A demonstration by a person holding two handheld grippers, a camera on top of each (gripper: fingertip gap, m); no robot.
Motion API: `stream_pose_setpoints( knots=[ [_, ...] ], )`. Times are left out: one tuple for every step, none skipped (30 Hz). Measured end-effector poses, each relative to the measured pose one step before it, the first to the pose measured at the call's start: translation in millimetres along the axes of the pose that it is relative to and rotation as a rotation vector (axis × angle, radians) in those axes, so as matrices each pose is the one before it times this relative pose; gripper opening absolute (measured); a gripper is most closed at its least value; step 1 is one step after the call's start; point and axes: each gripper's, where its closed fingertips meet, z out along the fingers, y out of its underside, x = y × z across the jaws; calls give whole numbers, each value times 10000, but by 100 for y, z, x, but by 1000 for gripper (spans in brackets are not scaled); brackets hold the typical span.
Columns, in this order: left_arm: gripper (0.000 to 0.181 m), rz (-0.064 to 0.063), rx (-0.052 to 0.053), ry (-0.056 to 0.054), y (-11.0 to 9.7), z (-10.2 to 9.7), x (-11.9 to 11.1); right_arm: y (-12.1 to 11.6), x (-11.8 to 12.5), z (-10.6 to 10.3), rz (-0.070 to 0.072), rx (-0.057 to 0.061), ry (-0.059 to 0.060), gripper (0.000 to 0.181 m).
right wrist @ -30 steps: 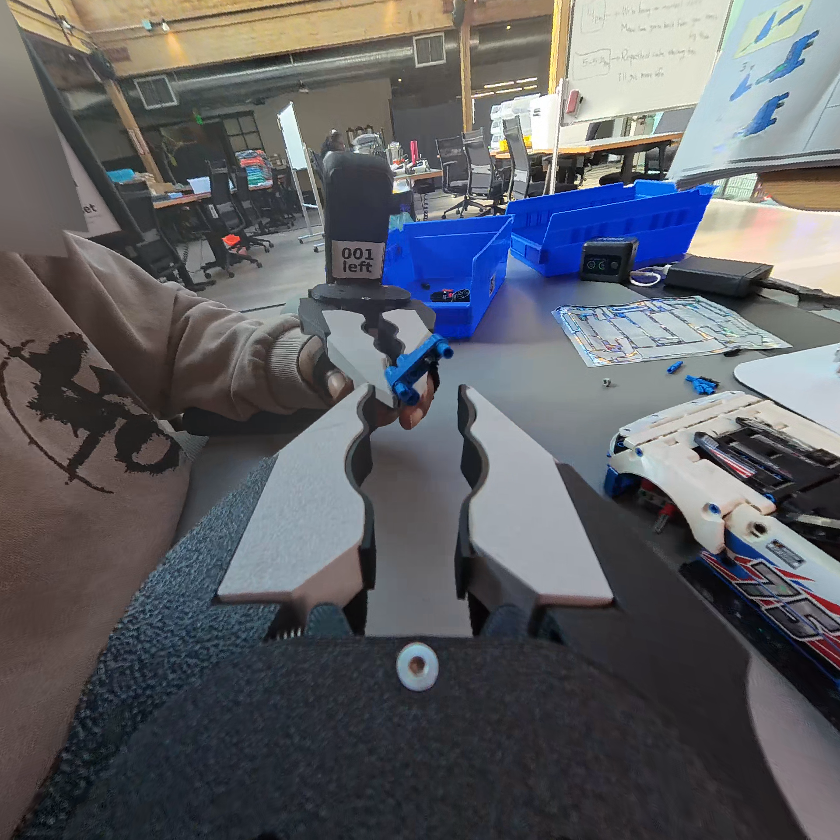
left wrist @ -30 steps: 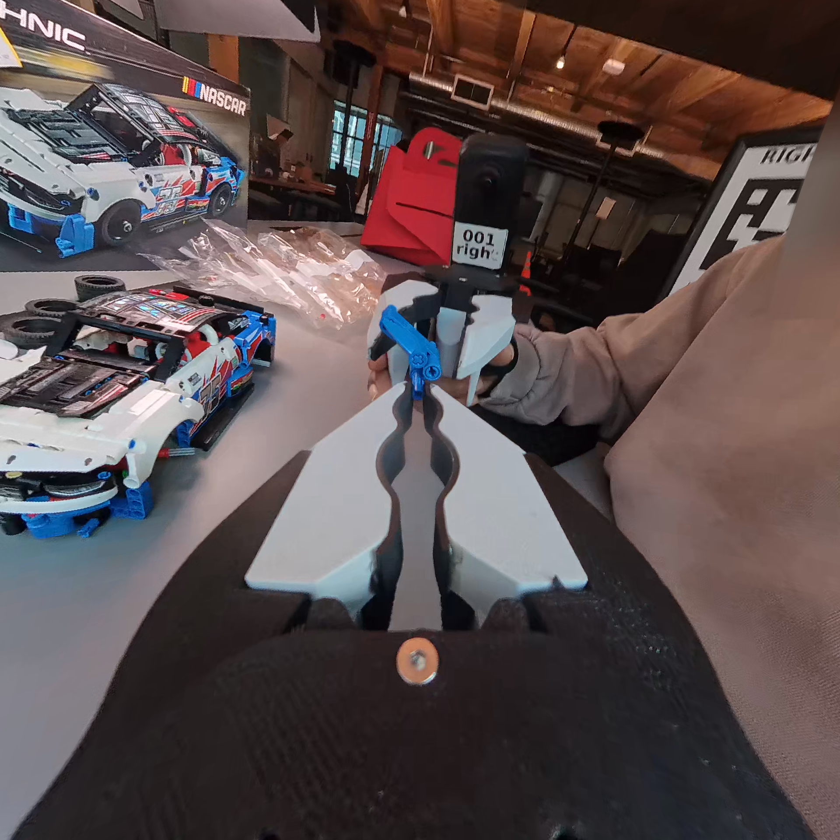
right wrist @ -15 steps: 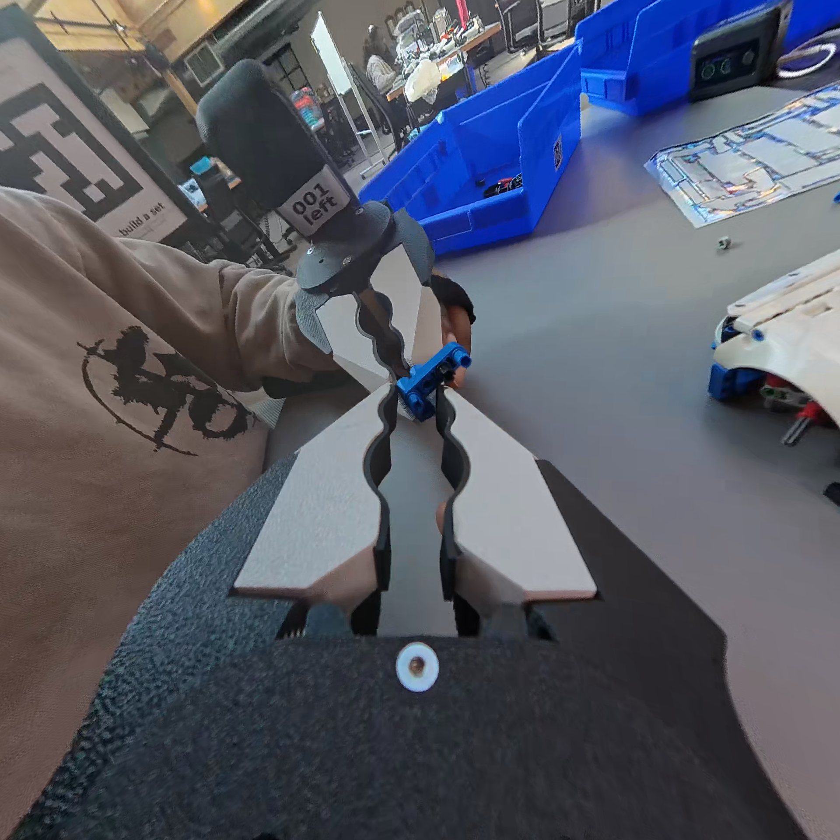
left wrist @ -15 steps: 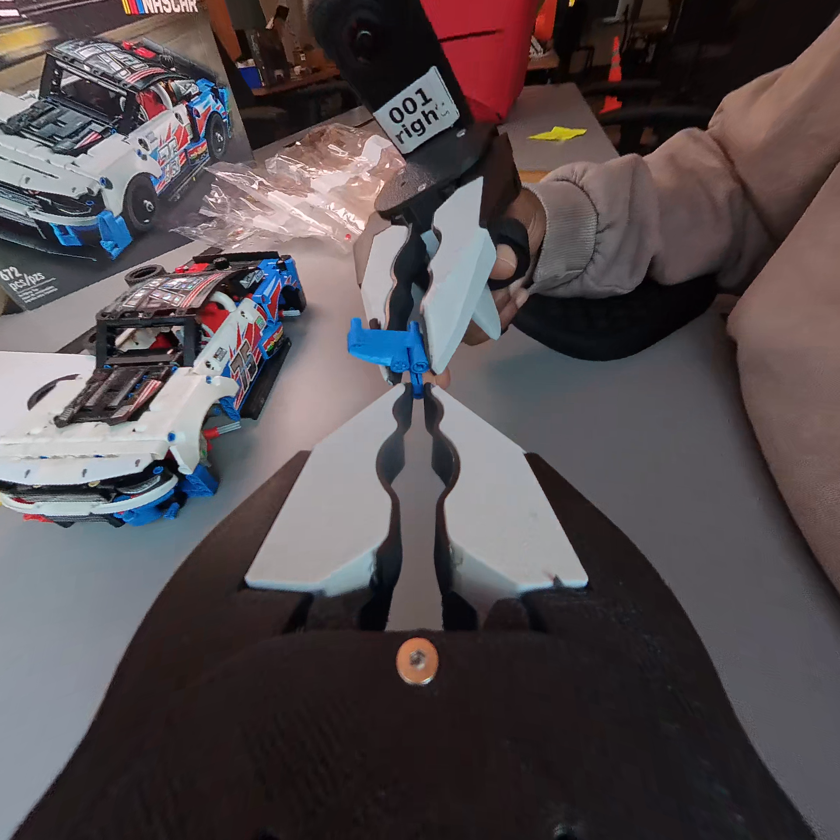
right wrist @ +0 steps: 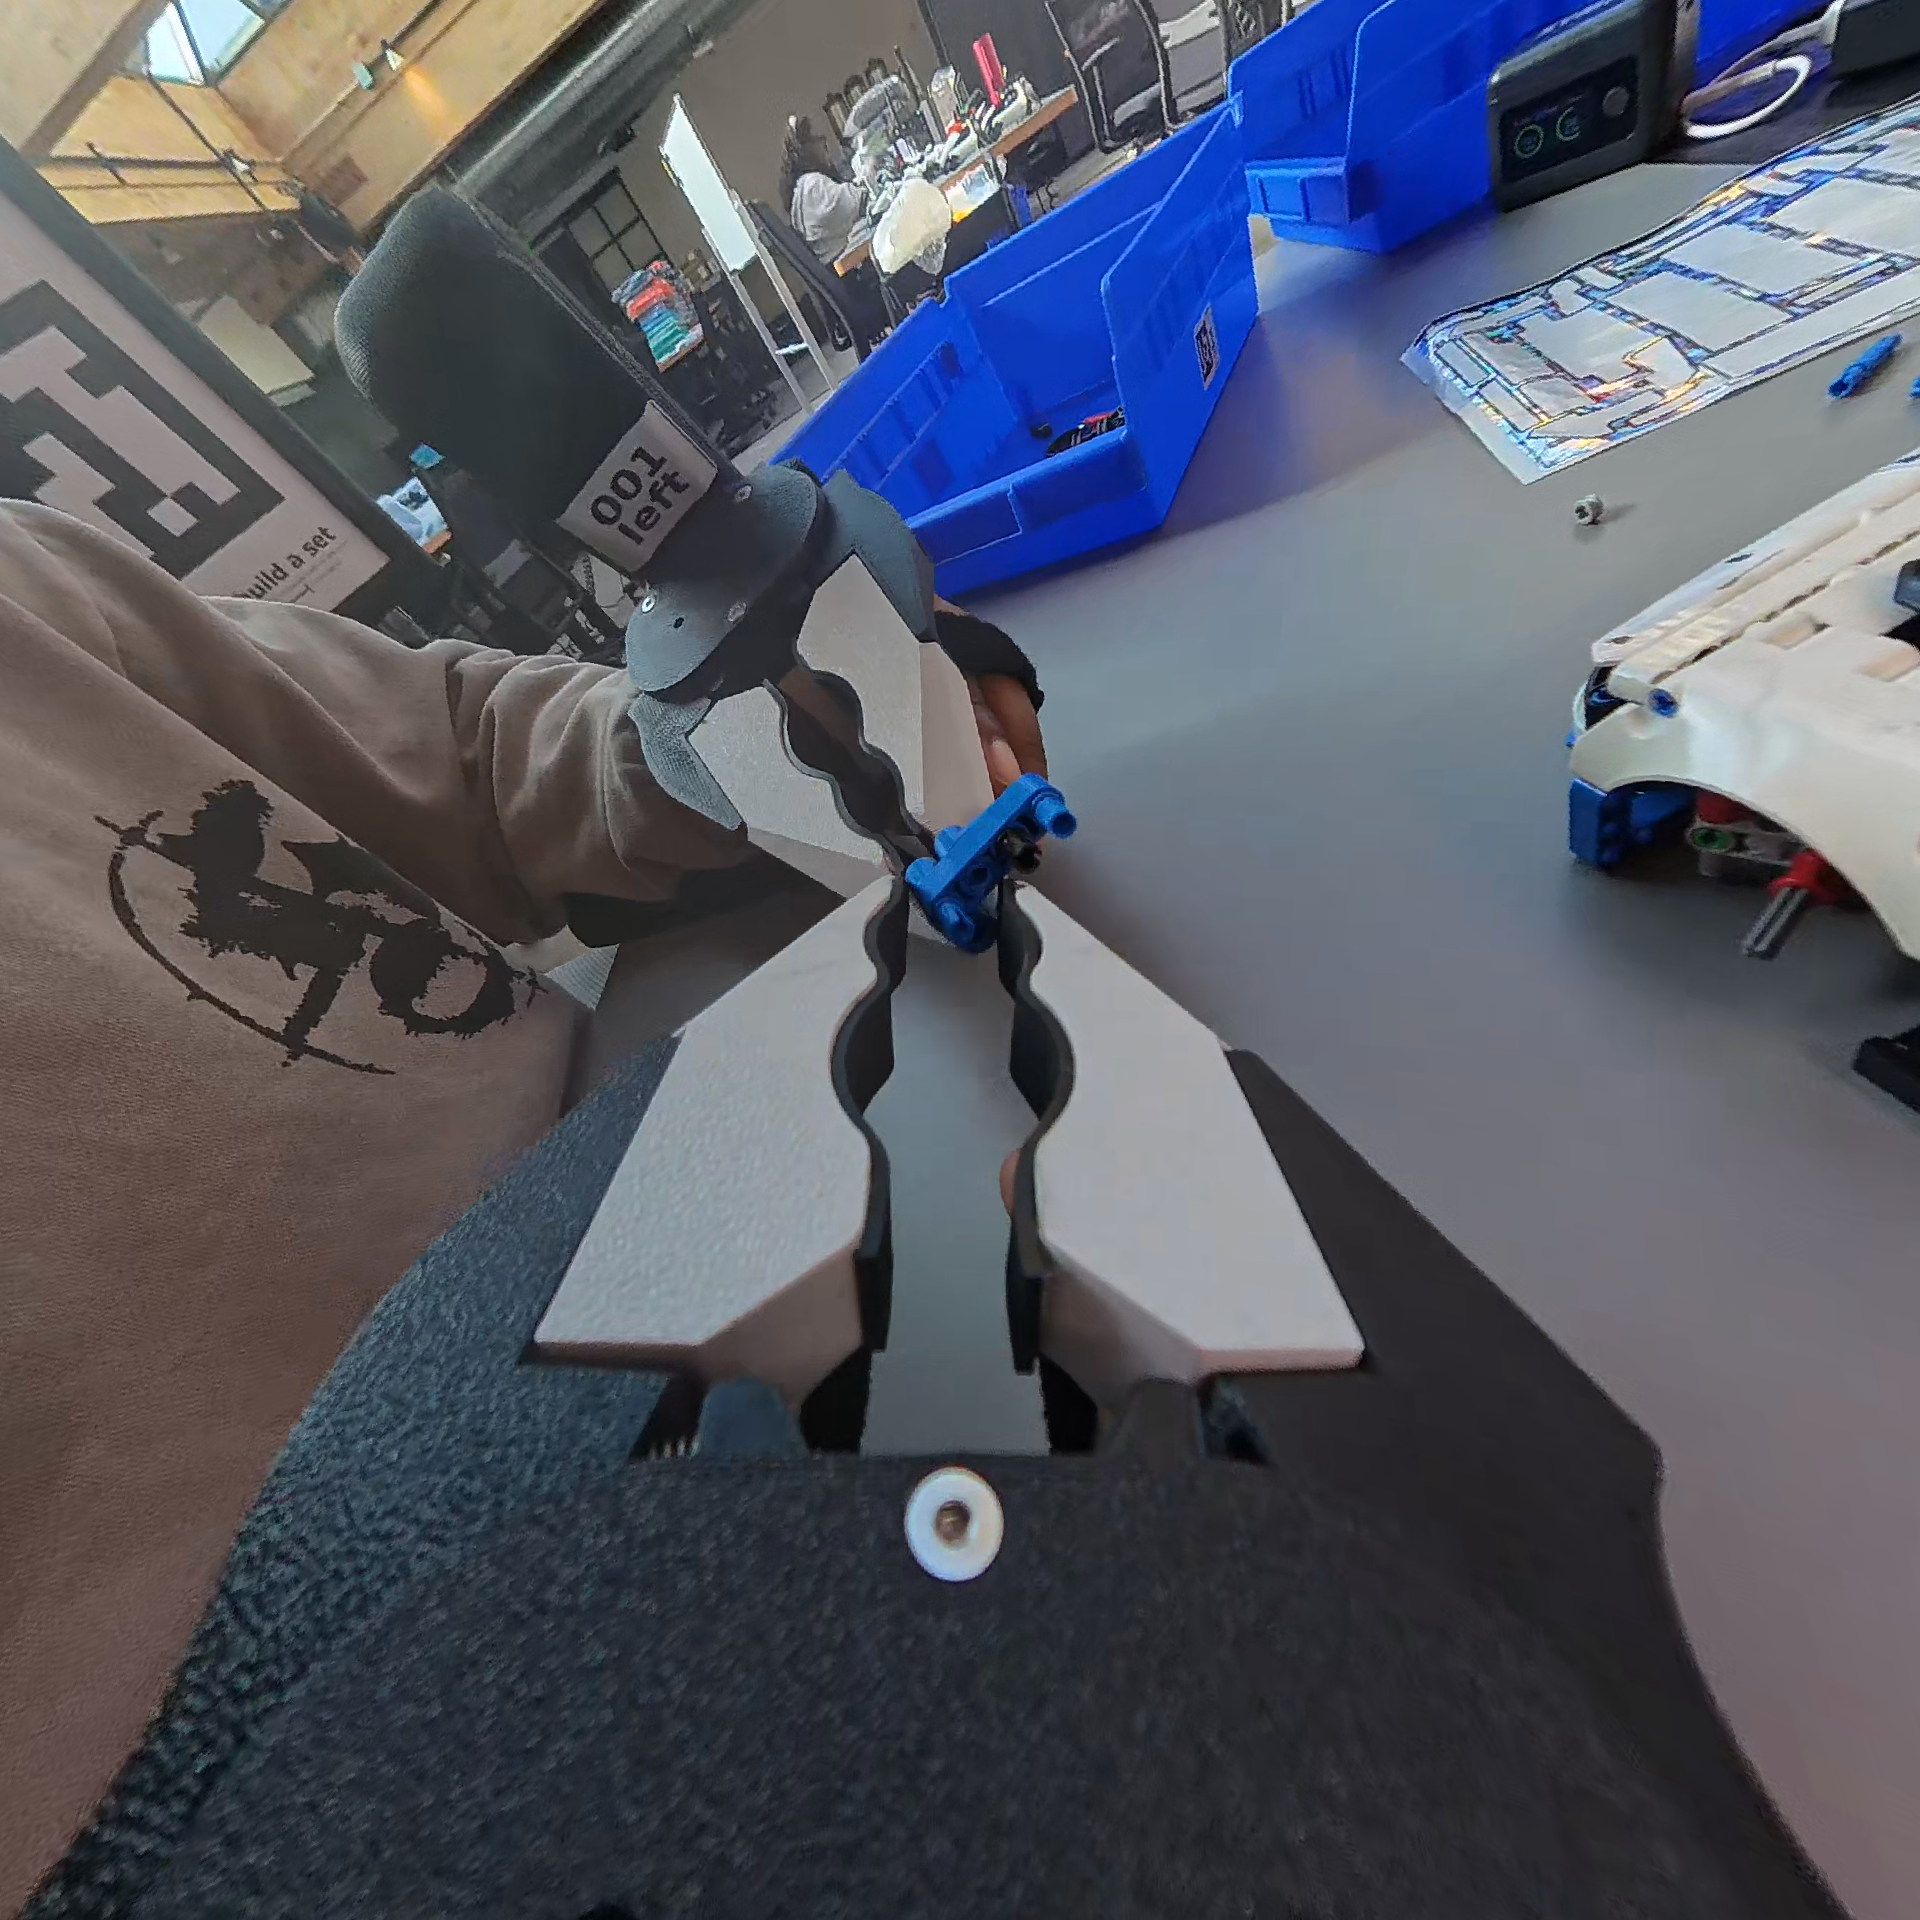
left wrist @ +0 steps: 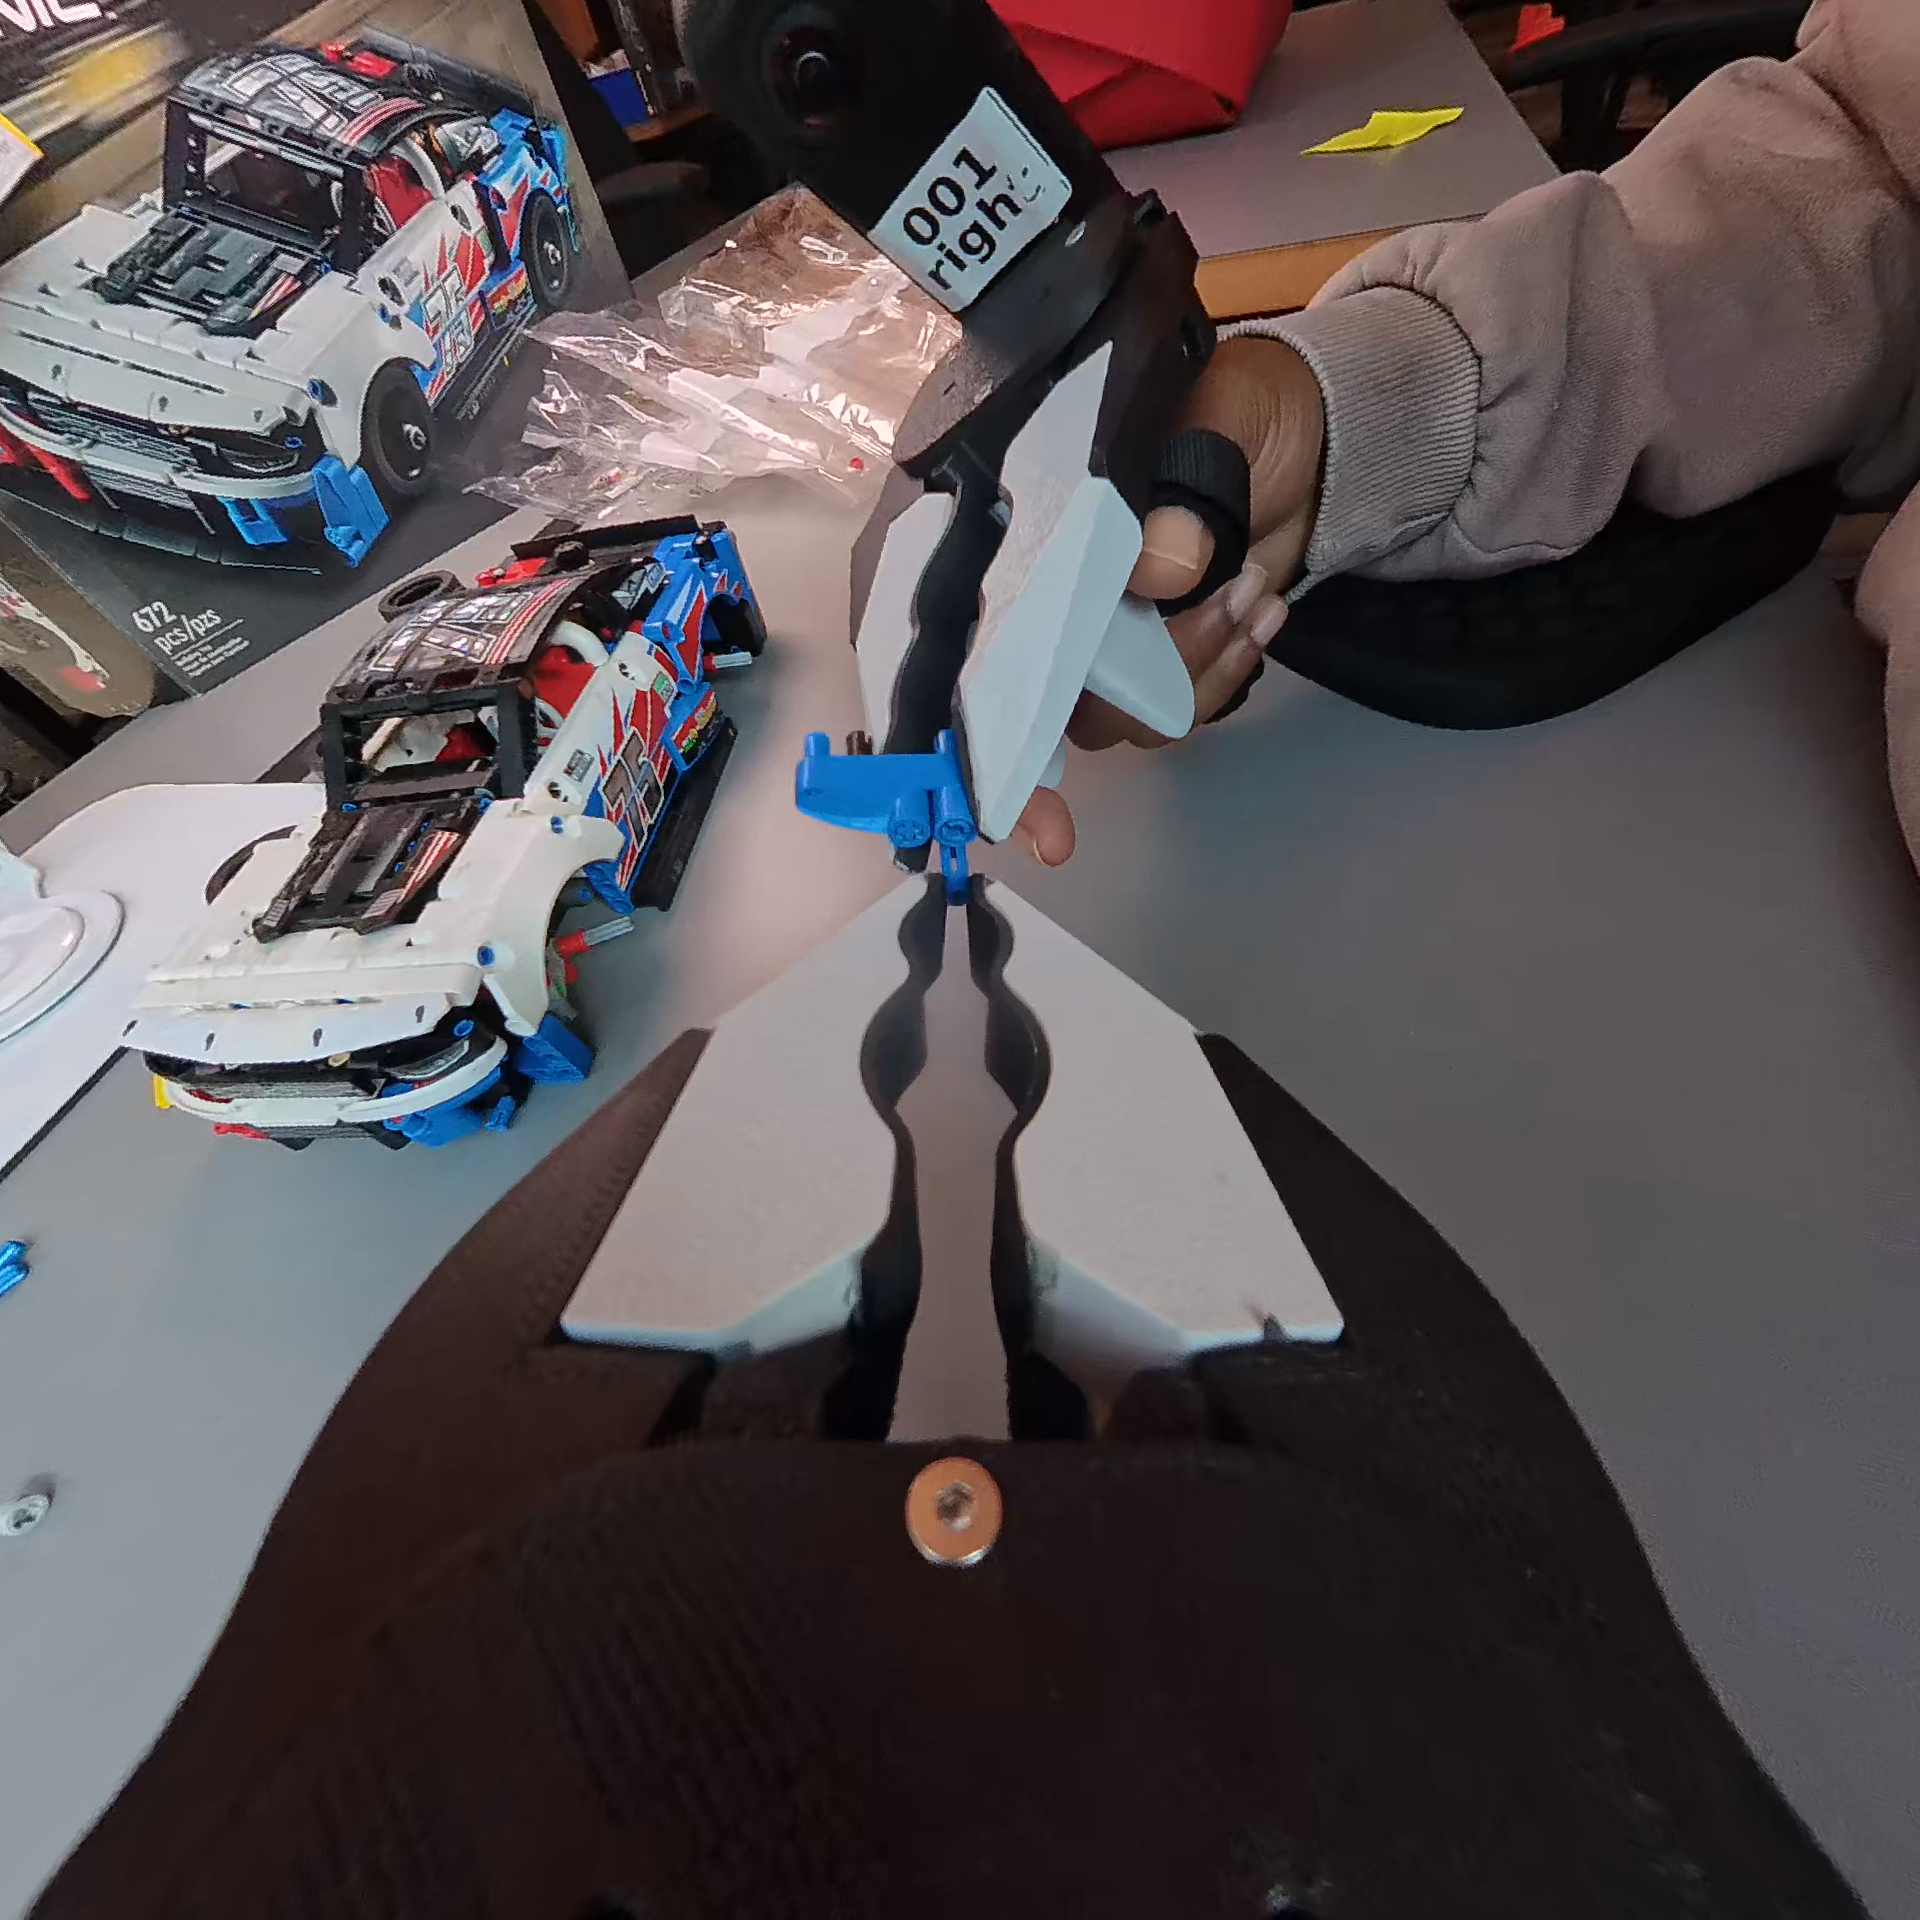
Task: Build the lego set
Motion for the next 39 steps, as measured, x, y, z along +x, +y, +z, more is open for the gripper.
stream_pose_setpoints(
  knots=[
    [1, -36, 1, 16, 60, 6, -55, -5, 6, -30, -129, 11, 4, 13],
    [1, -59, 39, 39, 0, 13, 4, 14, -43, -25, -94, -13, -25, 13],
    [1, -39, 19, 29, 14, 18, 7, 11, 12, -12, -76, -26, 2, 12],
    [1, -22, -3, -12, 30, 9, -47, -7, 36, -13, -81, -6, 25, 12],
    [1, -26, -4, -13, 19, 22, -58, 4, 32, -10, -87, -4, 25, 12],
    [1, -44, -5, 2, 46, 21, -52, 16, 50, 0, -75, -13, 33, 12],
    [1, -58, -17, 1, 73, 19, -55, 25, 58, 0, -70, -8, 29, 11],
    [1, -57, -12, 0, 47, 17, -60, 24, 16, -3, -71, -9, 11, 11],
    [1, -80, 8, 27, 40, 2, -19, 28, -29, -11, -88, -24, -19, 11],
    [2, -192, 47, 126, -18, -26, 96, 19, -131, -40, -136, -36, -58, 11],
    [2, -442, 97, 292, -86, -48, 208, 26, -91, -80, -146, -48, -22, 11],
    [6, -721, 154, 418, -170, -123, 206, 33, 107, -118, -132, -69, 105, 11],
    [15, -892, 305, 506, -467, -234, 189, 16, 224, -142, -129, -46, 162, 11],
    [21, -920, 497, 439, -814, -389, 56, -41, 167, -150, -155, 14, 135, 11],
    [25, -821, 621, 334, -1027, -456, -34, -66, 155, -117, -206, 21, 157, 11],
    [28, -672, 552, 219, -909, -380, -85, -36, 163, -52, -289, -3, 198, 11],
    [29, -502, 300, 60, -471, -196, -215, -17, 98, 56, -391, -17, 210, 11],
    [33, -289, 3, -36, 57, 31, -246, 79, -16, 135, -476, -68, 186, 11],
    [37, -127, -214, -118, 457, 228, -246, 97, -170, 187, -517, -79, 135, 11],
    [40, -57, -303, -149, 632, 346, -187, 59, -293, 211, -510, -54, 92, 11],
    [39, -46, -297, -45, 619, 366, 31, 34, -278, 222, -461, -55, 92, 11],
    [36, -45, -248, 57, 520, 337, 216, 46, -270, 202, -393, -66, 69, 11],
    [32, -11, -177, 105, 387, 281, 285, 111, -263, 199, -310, -106, 35, 11],
    [31, 19, -130, 95, 290, 194, 246, 205, -172, 106, -299, -141, 51, 11],
    [31, 29, -96, -10, 180, 55, 31, 117, -37, 27, -287, -70, 89, 11],
    [30, 33, -65, 27, 77, -19, 21, -35, -93, -14, -168, 20, 31, 11],
    [30, 11, -5, 56, -56, -64, 79, -146, -32, -25, -53, 75, 32, 11],
    [29, 8, 41, 48, -143, -86, 75, -178, -21, -22, 0, 82, 8, 11],
    [29, -11, 36, 48, -101, -62, 77, -100, -28, -28, 1, 46, -9, 11],
    [28, -39, 11, 41, -38, -42, 25, 13, -24, 5, -64, -2, 4, 11],
    [28, -48, -27, 25, 64, 5, -26, 129, -50, 27, -137, -37, 14, 11],
    [28, -51, -61, 31, 133, 7, -51, 139, -65, 40, -152, -38, 20, 11],
    [27, -64, -40, 43, 83, -30, -38, 56, -56, 31, -151, 8, 16, 11],
    [26, -118, 7, 53, -7, -70, -52, 5, -78, 11, -154, 37, 0, 11],
    [22, -179, 32, -4, -50, -122, -165, -30, -29, 10, -119, 42, 29, 11],
    [18, -131, 7, -8, -13, -118, -183, 113, 96, 51, -62, -50, 90, 11],
    [18, -46, -82, -9, 120, -57, -107, 172, -76, 91, -40, -85, -21, 11],
    [18, 136, -143, -118, 185, -5, -134, 235, 50, 85, -18, -114, 53, 11],
    [17, 276, -127, -327, 127, -2, -304, 367, 83, 69, -58, -194, 45, 14]
  ],
)
